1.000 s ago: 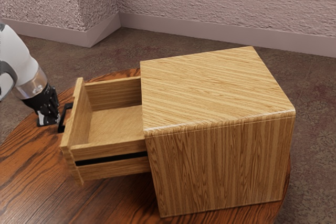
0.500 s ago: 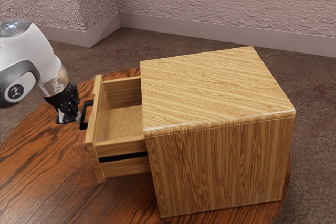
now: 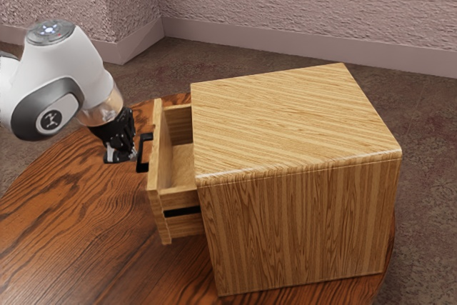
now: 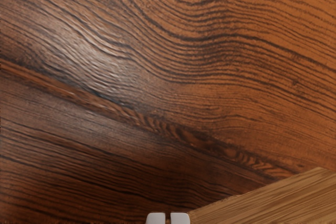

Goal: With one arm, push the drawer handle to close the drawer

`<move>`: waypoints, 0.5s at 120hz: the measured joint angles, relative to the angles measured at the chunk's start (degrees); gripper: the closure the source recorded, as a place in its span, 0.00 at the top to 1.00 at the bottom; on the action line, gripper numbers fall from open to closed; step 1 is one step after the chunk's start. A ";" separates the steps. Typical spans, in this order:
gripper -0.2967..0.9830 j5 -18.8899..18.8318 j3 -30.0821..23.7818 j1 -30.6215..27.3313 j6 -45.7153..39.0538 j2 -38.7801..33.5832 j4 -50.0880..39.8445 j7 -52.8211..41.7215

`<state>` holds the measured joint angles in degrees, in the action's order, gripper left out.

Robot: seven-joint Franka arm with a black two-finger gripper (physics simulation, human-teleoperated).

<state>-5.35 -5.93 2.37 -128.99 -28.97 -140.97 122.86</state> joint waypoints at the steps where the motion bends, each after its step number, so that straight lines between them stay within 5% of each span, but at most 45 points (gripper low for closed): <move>1: 0.15 0.01 -0.11 0.00 -0.01 0.01 0.01 0.03; 60: 0.15 0.05 -2.32 0.00 -0.20 5.79 5.13 1.09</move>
<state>-5.29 -8.25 2.37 -129.18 -23.18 -135.84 123.95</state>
